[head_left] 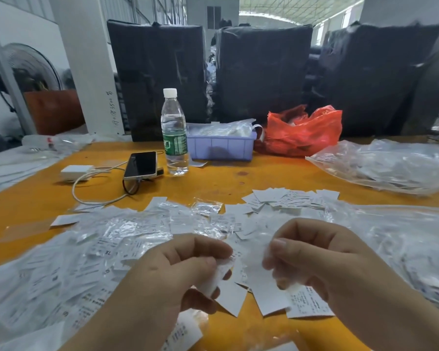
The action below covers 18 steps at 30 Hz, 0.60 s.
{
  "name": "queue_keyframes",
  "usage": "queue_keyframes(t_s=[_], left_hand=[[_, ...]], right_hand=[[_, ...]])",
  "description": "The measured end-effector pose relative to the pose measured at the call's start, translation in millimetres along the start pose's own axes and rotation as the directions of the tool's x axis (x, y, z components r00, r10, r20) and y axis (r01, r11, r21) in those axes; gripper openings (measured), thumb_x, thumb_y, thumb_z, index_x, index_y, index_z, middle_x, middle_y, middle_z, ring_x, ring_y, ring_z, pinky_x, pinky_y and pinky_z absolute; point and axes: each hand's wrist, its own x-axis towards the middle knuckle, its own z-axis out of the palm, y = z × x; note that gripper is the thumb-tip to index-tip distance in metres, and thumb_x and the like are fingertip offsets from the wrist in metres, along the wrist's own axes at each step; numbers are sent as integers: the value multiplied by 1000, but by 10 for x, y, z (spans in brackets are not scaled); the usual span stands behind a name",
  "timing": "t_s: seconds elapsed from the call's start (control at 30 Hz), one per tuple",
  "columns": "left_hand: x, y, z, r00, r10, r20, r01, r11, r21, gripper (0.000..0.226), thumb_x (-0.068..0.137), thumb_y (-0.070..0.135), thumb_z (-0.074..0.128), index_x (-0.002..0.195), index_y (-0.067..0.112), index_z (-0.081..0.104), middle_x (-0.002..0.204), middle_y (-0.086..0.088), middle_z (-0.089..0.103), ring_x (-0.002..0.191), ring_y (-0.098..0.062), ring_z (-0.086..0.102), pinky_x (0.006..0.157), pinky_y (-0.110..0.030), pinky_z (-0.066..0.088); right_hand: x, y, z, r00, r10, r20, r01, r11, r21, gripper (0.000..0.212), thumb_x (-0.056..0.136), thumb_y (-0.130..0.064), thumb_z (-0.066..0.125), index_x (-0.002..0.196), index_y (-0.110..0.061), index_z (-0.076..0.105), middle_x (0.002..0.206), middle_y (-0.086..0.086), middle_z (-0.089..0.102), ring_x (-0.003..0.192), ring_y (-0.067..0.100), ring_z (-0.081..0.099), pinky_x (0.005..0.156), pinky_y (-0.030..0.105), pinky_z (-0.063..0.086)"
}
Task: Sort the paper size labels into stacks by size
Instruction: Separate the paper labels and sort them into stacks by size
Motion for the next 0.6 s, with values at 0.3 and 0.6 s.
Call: queue_keyframes(t_s=[0.3, 0.6], left_hand=[[-48, 5, 0, 996, 88, -21, -87, 995, 45, 51, 63, 2, 84, 107, 19, 66, 71, -11, 72, 58, -20, 66, 48, -28, 54], [-18, -33, -55, 996, 86, 8, -86, 995, 42, 28, 62, 13, 64, 82, 27, 78, 76, -13, 74, 59, -19, 68, 46, -28, 54]], right_hand=[[-3, 40, 21, 1000, 1, 6, -1, 1000, -8, 5, 69, -21, 67, 68, -19, 72, 70, 15, 71, 55, 16, 60, 55, 17, 47], [-8, 57, 7, 1000, 3, 12, -3, 1000, -6, 5, 69, -20, 68, 68, -17, 72, 67, 14, 69, 56, 18, 58, 55, 21, 49]])
